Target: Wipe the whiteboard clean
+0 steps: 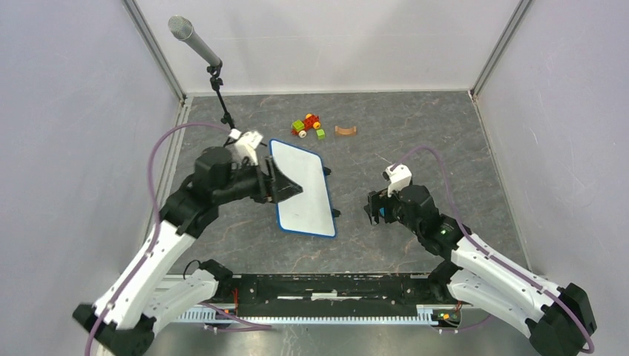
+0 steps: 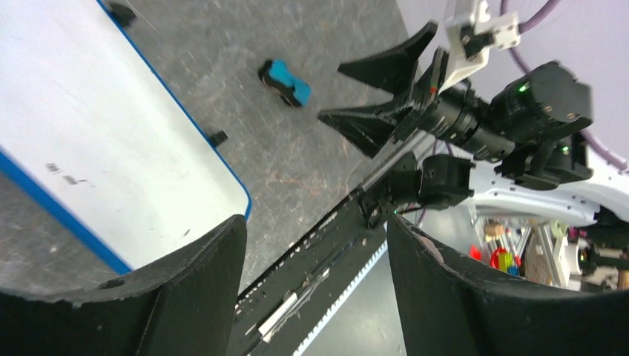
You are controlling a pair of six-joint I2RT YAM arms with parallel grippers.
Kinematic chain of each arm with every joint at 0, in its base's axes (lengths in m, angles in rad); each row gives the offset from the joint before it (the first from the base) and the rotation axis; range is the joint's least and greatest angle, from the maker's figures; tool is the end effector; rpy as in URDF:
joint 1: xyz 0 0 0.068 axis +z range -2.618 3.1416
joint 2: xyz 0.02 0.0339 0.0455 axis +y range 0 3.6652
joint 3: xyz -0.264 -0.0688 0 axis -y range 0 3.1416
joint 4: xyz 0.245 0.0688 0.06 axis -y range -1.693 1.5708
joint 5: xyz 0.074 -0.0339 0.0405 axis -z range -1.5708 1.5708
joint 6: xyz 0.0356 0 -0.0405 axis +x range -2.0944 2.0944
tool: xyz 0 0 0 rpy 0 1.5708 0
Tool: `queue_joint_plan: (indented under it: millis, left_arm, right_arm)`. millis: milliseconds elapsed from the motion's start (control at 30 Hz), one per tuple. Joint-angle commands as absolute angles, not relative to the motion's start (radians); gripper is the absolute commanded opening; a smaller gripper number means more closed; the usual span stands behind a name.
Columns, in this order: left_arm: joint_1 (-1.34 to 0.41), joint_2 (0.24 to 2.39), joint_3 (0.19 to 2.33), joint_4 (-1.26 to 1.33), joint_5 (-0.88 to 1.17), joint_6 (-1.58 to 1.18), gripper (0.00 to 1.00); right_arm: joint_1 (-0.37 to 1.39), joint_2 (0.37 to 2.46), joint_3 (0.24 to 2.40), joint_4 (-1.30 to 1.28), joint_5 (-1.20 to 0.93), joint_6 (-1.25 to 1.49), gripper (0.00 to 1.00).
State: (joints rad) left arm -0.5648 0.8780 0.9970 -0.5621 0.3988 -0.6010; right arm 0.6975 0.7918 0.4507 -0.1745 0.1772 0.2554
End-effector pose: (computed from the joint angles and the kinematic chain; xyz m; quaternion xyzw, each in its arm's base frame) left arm 0.1480 -0.1102 0.3595 0.0909 0.8302 -0.4281 0.3452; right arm 0.1423 0.1110 0.2222 -0.1452 0.8495 0.1621 0.4807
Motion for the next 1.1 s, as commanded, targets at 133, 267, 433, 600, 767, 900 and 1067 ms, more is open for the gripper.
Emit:
queue_joint_plan:
  millis: [133, 267, 433, 600, 767, 900, 1067]
  left_arm:
    - [-0.643, 0.811, 1.053, -0.39, 0.31, -0.624, 0.81]
    - [-0.643, 0.688, 1.078, -0.361, 0.27, -0.584, 0.91]
    - [-0.643, 0.541, 1.131, -0.362, 0.195, -0.491, 1.0]
    - [-0.643, 0.438, 1.152, -0.368, 0.157, -0.42, 1.0]
    - [-0.643, 0.365, 1.159, -0.376, 0.123, -0.401, 1.0]
    - [-0.643, 0.337, 1.176, -0.39, 0.103, -0.396, 1.0]
    - [-0.643, 0.327, 1.193, -0.399, 0.097, -0.399, 1.0]
  right_arm:
    - [0.695, 0.616, 0.531, -0.279, 0.262, 0.214, 0.92]
    - [0.695, 0.494, 0.612, -0.348, 0.245, 0.166, 0.98]
    - [0.695, 0.361, 0.727, -0.421, 0.259, 0.135, 0.98]
    - [0.695, 0.265, 0.831, -0.47, 0.324, 0.117, 0.98]
    - [0.694, 0.19, 0.88, -0.485, 0.377, 0.109, 0.98]
    - [0.695, 0.155, 0.897, -0.484, 0.416, 0.114, 0.98]
    - [0.695, 0.164, 0.919, -0.496, 0.431, 0.125, 0.98]
